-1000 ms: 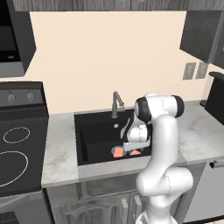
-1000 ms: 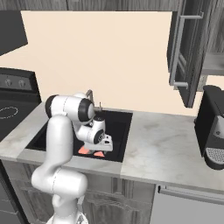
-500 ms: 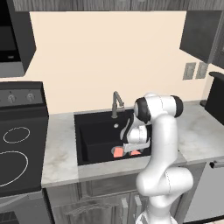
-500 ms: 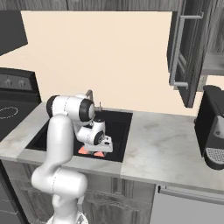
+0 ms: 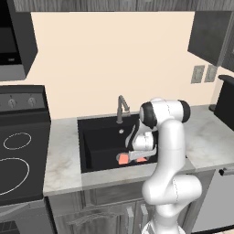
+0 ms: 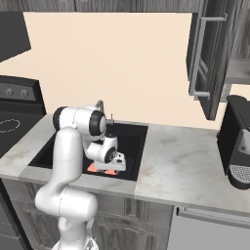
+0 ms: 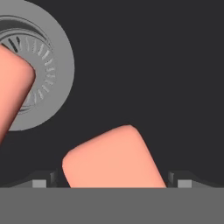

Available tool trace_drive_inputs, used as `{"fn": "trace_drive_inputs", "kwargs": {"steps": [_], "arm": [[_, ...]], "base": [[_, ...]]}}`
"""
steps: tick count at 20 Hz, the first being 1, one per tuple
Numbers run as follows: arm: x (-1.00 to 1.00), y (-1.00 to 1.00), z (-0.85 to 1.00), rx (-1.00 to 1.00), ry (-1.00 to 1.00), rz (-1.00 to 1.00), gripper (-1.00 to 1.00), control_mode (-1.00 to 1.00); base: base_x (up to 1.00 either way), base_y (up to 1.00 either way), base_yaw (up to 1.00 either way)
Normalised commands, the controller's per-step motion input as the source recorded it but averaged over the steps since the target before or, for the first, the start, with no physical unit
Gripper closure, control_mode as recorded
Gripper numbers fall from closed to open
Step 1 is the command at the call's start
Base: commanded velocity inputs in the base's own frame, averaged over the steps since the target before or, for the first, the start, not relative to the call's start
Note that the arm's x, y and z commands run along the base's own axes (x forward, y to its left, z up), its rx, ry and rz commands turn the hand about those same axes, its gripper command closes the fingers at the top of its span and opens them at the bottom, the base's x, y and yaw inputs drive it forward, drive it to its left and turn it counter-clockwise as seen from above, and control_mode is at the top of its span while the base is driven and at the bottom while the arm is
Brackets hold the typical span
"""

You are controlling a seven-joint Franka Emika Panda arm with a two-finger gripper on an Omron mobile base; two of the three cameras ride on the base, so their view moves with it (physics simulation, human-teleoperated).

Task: Pick up the bar soap and bar soap from the sink, and place them back in the cabinet, and close the cabinet doors.

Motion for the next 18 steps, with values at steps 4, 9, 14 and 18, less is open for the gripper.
{"fn": "trace_drive_inputs", "kwargs": {"steps": [4,9,14,18], "arm": [[0.0,0.0,-0.08,0.0,0.0,0.0,-1.0,-1.0],[0.0,0.0,-0.09,0.0,0.0,0.0,-1.0,-1.0],[0.0,0.0,-0.09,0.0,0.0,0.0,-1.0,-1.0],[0.0,0.0,-0.05,0.0,0.0,0.0,-1.0,-1.0]], "base": [[0.0,0.0,0.0],[0.0,0.0,0.0],[0.0,0.0,0.0],[0.0,0.0,0.0]]}}
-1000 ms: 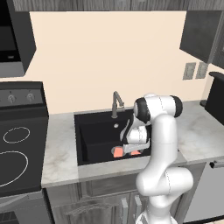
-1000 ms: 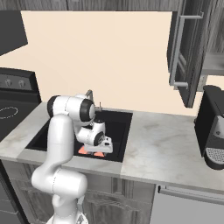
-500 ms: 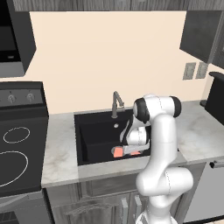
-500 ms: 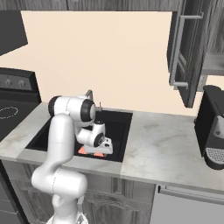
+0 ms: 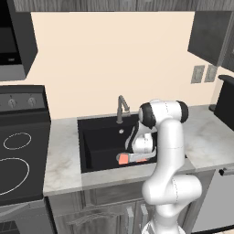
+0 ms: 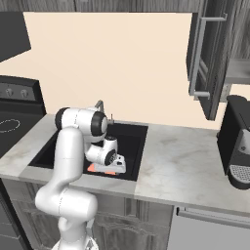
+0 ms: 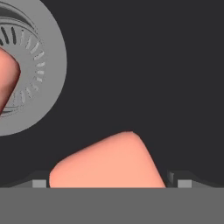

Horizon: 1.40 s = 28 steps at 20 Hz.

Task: Pick up the bar soap and bar soap from the sink, and place them back in the cabinet, and close the cabinet doors.

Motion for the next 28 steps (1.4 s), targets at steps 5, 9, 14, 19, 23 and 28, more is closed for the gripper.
{"fn": "trace_drive_inputs", "kwargs": {"steps": [5,9,14,19,23,28], "arm": [[0.0,0.0,0.0,0.0,0.0,0.0,-1.0,-1.0],[0.0,0.0,0.0,0.0,0.0,0.0,-1.0,-1.0],[0.0,0.0,0.0,0.0,0.0,0.0,-1.0,-1.0],[0.0,0.0,0.0,0.0,0.0,0.0,-1.0,-1.0],[0.0,0.0,0.0,0.0,0.0,0.0,-1.0,-1.0],[0.0,0.0,0.0,0.0,0.0,0.0,1.0,-1.0]], "base": [[0.0,0.0,0.0],[0.0,0.0,0.0],[0.0,0.0,0.0],[0.0,0.0,0.0],[0.0,0.0,0.0],[0.0,0.0,0.0]]}}
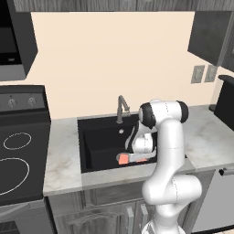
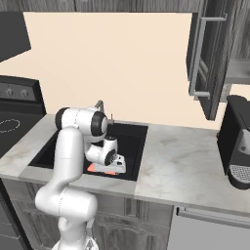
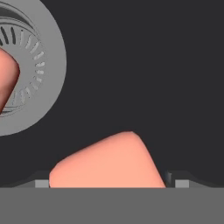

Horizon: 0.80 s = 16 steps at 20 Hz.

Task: Pick up the bar soap and bar soap from the sink, and place them back in the cabinet, and close the cabinet doors.

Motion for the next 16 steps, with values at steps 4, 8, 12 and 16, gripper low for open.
{"fn": "trace_drive_inputs", "kwargs": {"steps": [4,8,12,16], "arm": [[0.0,0.0,0.0,0.0,0.0,0.0,1.0,-1.0],[0.0,-0.01,0.0,0.0,0.0,0.0,1.0,-1.0],[0.0,0.0,0.0,0.0,0.0,0.0,1.0,-1.0],[0.0,0.0,0.0,0.0,0.0,0.0,1.0,-1.0]], "base": [[0.0,0.0,0.0],[0.0,0.0,0.0],[0.0,0.0,0.0],[0.0,0.0,0.0]]}}
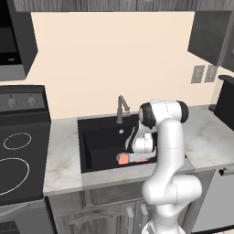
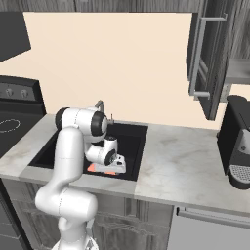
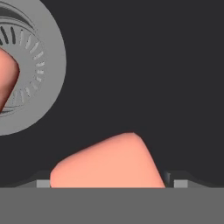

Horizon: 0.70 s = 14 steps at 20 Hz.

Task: Pick up the bar soap and bar soap from the sink, and place them back in the cabinet, and close the cabinet doors.

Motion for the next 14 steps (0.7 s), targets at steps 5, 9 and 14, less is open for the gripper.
{"fn": "trace_drive_inputs", "kwargs": {"steps": [5,9,14], "arm": [[0.0,0.0,0.0,0.0,0.0,0.0,1.0,-1.0],[0.0,0.0,0.04,0.0,0.0,0.0,1.0,-1.0],[0.02,0.0,0.15,0.0,0.0,0.0,1.0,-1.0]], "base": [[0.0,0.0,0.0],[0.0,0.0,0.0],[0.0,0.0,0.0]]}}
